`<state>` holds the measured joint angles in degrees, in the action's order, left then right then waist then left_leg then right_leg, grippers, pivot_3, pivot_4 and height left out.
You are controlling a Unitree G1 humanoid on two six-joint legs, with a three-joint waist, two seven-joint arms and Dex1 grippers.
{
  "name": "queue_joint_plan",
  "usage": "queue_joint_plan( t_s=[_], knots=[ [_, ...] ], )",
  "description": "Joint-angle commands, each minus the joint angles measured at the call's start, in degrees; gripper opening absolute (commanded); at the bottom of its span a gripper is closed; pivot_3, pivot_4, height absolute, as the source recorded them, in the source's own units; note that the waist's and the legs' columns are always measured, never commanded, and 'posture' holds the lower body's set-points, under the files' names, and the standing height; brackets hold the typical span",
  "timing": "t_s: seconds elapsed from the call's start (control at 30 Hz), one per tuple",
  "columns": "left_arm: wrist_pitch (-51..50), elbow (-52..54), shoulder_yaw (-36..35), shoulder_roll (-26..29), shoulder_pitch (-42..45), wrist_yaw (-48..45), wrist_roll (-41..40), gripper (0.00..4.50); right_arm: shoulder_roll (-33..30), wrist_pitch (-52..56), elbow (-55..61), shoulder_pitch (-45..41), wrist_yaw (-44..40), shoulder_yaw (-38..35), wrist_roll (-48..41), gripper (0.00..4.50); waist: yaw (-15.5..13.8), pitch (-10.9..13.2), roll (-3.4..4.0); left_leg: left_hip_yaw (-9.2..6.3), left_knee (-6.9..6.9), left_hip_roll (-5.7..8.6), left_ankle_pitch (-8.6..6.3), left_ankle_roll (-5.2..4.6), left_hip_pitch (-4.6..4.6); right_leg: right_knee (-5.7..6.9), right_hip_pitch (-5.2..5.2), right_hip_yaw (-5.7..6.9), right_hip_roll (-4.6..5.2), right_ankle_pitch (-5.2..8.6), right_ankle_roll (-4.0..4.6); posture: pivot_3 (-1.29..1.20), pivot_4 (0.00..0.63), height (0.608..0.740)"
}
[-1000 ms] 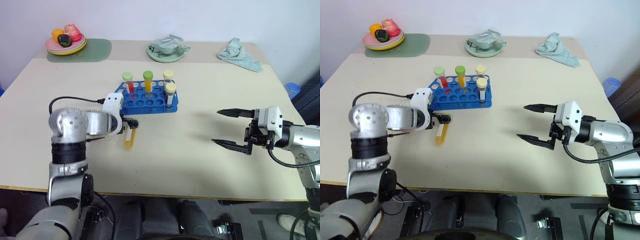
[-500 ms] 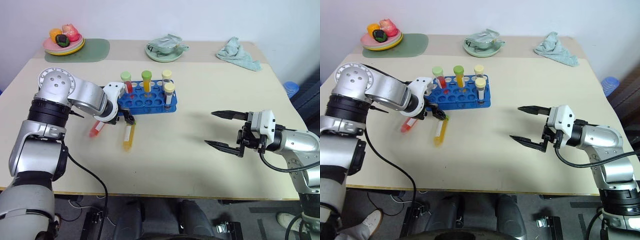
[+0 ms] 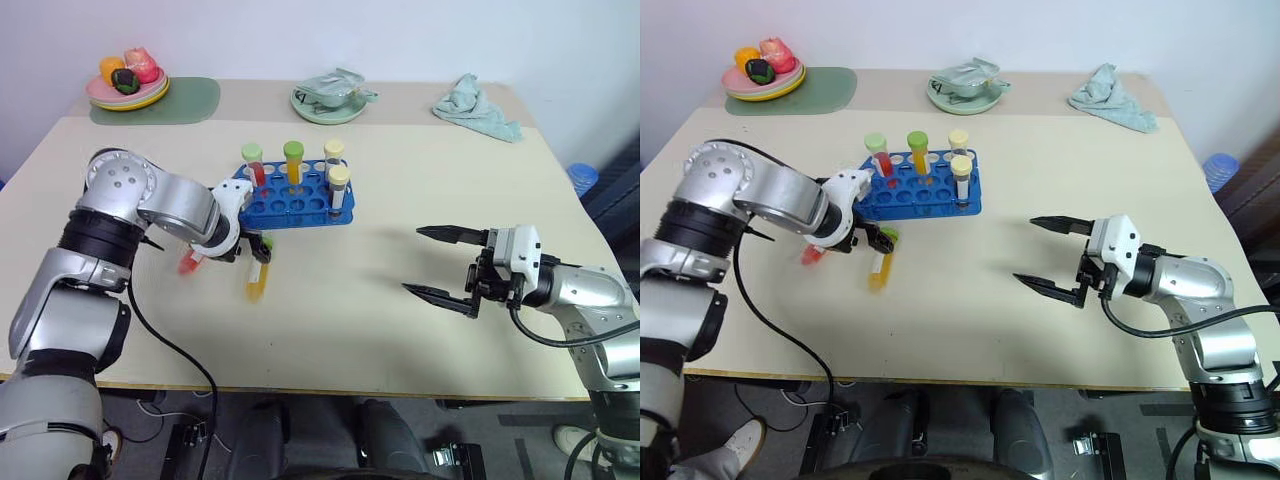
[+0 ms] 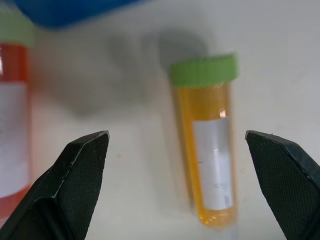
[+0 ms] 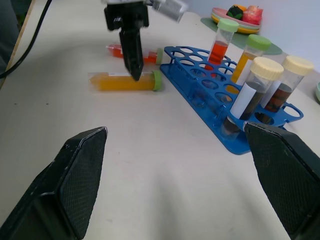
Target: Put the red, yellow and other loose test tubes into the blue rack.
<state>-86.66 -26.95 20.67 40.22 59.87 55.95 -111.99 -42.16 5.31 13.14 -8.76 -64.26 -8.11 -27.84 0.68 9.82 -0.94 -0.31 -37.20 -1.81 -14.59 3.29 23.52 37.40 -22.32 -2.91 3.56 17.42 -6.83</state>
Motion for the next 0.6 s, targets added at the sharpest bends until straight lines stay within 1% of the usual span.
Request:
queue_joint_plan(
  t_s=[0.03,0.3,0.6],
  knots=[
    [1.7,1.6,-4.1,-1.2,-0.5,3.2,-1.0,4.5,-0.1,-0.5,0.4,-1.3,0.0,-0.7,-0.6,4.46,0.0,0.0,0.0,0.0,0.0,0.0,0.0,0.0,0.0,0.0,0.0,0.0,0.0,0.0,0.0,0.0,0.15,0.74],
    [4.9,2.9,-11.0,-7.0,-4.0,14.1,-1.0,4.5,-0.5,-0.1,0.0,-1.9,-0.5,-0.7,-0.6,4.46,0.0,0.0,0.0,-0.01,-0.02,0.0,0.0,0.0,0.0,0.0,0.01,0.0,0.01,0.0,0.0,0.0,0.15,0.74],
    [8.0,7.1,-19.1,-14.8,-8.3,26.8,-1.0,4.5,-1.3,0.5,0.4,-1.0,-1.2,-1.6,-1.2,4.46,-0.1,0.0,0.0,-0.01,-0.03,0.0,0.01,0.02,0.0,0.02,0.01,0.0,0.02,0.0,0.0,0.0,0.15,0.74]
  ],
)
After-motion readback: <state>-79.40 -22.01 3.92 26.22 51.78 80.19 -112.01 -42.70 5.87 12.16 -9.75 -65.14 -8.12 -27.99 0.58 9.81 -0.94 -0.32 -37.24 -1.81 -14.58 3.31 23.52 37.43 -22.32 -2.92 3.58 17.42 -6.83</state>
